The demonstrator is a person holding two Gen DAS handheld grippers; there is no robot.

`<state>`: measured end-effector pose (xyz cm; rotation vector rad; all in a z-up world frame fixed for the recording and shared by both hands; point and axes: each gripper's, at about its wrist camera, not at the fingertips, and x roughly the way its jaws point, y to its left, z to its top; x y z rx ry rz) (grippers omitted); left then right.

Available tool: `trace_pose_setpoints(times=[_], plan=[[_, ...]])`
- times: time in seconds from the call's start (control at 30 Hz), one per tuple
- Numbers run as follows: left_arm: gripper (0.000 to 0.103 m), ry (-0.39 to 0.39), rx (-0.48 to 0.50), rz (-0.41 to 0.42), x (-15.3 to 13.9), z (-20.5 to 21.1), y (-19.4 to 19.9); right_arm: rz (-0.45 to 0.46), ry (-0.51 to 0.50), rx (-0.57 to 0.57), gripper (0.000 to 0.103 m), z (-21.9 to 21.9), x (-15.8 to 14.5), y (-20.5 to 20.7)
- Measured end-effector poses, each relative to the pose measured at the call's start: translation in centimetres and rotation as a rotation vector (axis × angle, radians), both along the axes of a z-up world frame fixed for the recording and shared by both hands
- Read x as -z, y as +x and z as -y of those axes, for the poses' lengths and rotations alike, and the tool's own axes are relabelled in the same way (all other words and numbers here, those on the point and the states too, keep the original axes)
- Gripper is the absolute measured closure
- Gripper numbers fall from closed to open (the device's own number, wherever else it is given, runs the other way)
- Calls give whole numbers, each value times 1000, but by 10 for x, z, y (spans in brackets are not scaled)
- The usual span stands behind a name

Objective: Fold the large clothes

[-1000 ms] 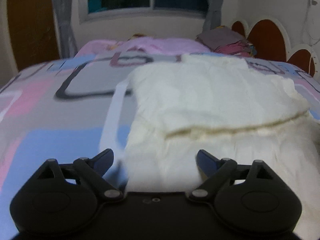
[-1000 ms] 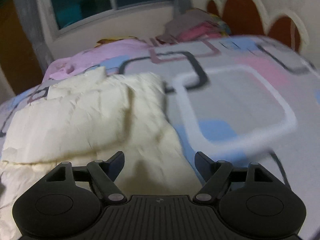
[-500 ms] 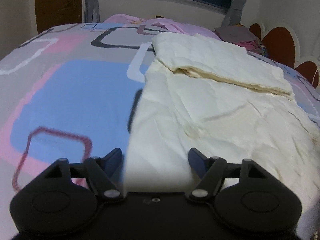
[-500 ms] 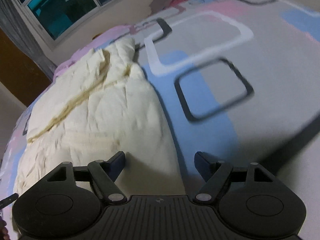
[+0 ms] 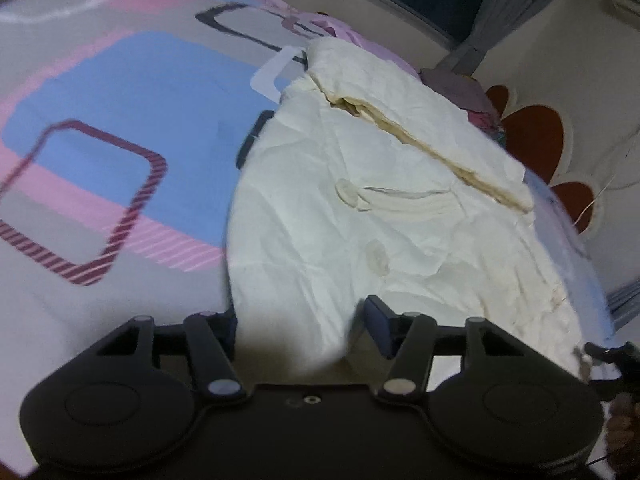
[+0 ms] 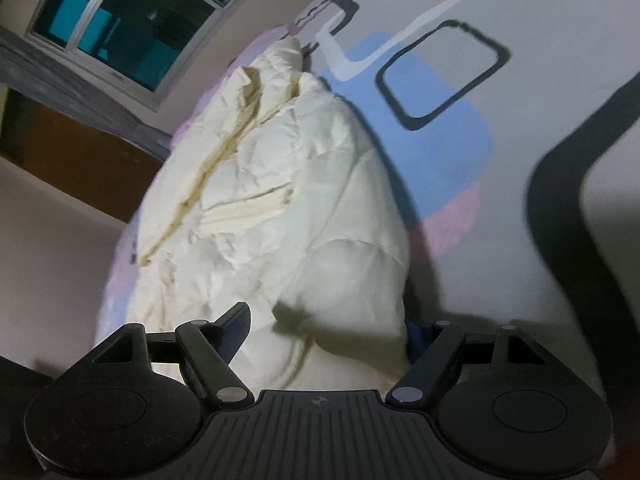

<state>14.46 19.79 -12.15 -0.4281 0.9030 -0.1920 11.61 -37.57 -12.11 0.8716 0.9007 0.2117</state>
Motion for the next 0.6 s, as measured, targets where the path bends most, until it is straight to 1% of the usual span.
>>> trace_pose_setpoints(times=[0.03, 0.07, 0.1, 0.13, 0.17, 0.2, 0.27, 0.3, 0.33, 0.4, 0.43, 0.47, 0.53, 0.6], plan=[[53, -22, 1, -1, 2, 0, 3, 2, 14, 3, 28, 0, 2, 3], [56, -39, -1, -5, 3, 1, 6, -2, 30, 7, 47, 1, 6, 6], [70, -47, 3, -7, 5, 2, 10, -22, 51, 4, 71, 2, 10, 10], [84, -44, 7, 0, 5, 3, 12, -32, 54, 4, 72, 3, 12, 11], [89, -41, 2, 10, 3, 3, 12, -23, 39, -1, 82, 2, 11, 11], [94, -58, -3, 37, 0, 3, 10, 6, 22, -8, 86, 1, 4, 8], [95, -72, -4, 105, -10, 2, -1, 90, 14, -17, 88, 2, -12, -1], [95, -65, -9, 118, -12, 1, -6, 114, 4, -18, 88, 2, -16, -5], [95, -55, -15, 114, -10, 1, -9, 110, -15, -18, 88, 3, -17, -7], [95, -23, -16, 68, 2, 2, -9, 43, -55, -38, 88, -1, -3, -2], [95, -15, -24, 51, 8, 3, -8, 14, -52, -37, 88, 0, 5, 0], [95, -35, -41, 46, 11, 2, -8, 4, -23, -21, 88, 2, 9, 0], [95, -52, -59, 58, 6, 2, -11, 21, 14, 4, 88, 7, 5, -2], [95, -67, -63, 88, -2, 1, -15, 66, 13, -1, 88, 7, -7, -6]])
